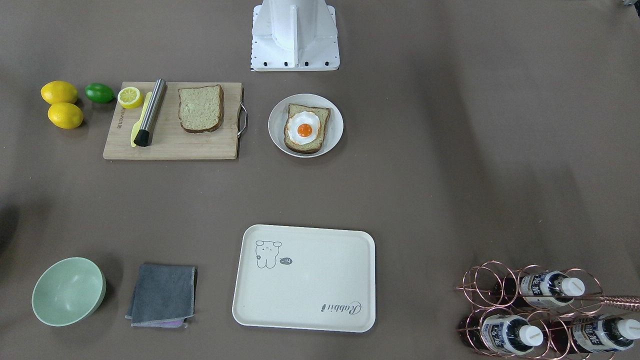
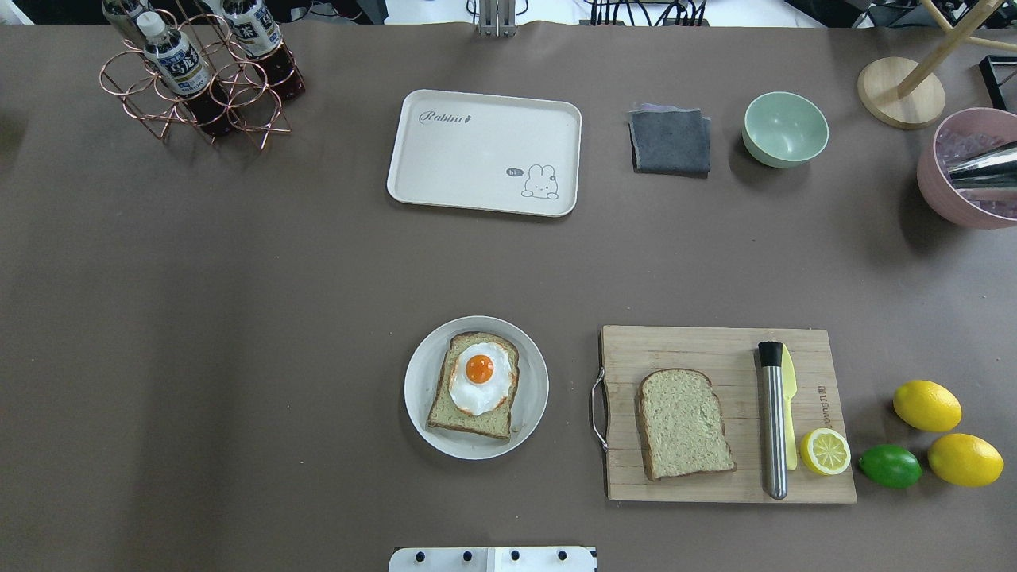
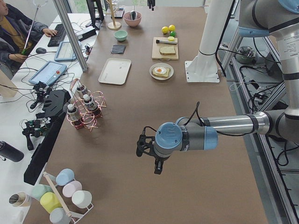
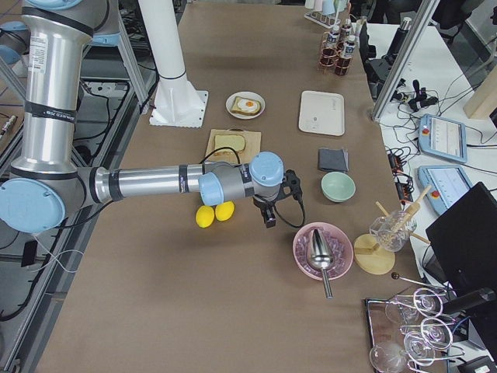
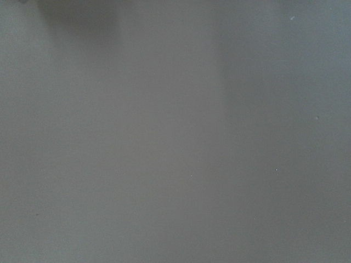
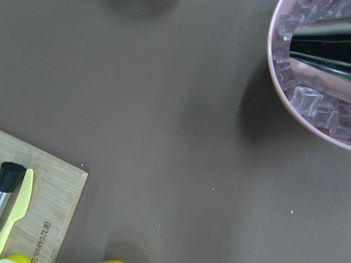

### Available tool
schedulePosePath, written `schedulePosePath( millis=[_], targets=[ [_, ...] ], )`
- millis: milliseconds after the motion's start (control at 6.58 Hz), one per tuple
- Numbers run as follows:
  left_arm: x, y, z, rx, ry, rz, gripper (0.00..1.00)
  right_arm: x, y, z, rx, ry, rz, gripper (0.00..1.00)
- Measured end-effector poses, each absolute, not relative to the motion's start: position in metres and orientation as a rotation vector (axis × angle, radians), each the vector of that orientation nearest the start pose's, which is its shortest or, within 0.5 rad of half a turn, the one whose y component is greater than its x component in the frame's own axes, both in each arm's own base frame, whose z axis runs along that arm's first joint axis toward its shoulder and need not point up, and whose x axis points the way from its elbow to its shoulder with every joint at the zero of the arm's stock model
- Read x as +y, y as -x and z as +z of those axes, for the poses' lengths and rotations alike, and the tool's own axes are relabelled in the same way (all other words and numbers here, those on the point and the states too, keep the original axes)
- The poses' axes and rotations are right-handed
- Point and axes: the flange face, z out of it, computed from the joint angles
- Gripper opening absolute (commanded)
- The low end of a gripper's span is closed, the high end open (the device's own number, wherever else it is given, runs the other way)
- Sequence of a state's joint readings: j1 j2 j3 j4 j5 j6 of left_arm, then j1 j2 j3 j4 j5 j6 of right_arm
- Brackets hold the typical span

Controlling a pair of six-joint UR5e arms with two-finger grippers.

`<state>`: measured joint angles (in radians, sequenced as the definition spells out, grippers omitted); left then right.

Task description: Make sandwich and place on tray

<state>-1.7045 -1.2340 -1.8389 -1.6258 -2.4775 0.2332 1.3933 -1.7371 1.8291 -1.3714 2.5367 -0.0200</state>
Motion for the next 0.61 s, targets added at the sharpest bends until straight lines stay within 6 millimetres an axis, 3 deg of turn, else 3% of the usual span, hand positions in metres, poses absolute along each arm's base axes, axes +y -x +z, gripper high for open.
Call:
schedulePosePath(
  millis=[304,608],
  targets=[
    [-0.342,0.102,0.651,0.891,-0.155,0.081,0.99,-0.434,0.046,0.562,-1.003,-0.183,-0.337,1.00],
    [-0.344,0.102,0.650,0.891,-0.152,0.066,0.99,-0.437,0.097,0.527,-1.054,-0.171,-0.280,0.99]
  ],
)
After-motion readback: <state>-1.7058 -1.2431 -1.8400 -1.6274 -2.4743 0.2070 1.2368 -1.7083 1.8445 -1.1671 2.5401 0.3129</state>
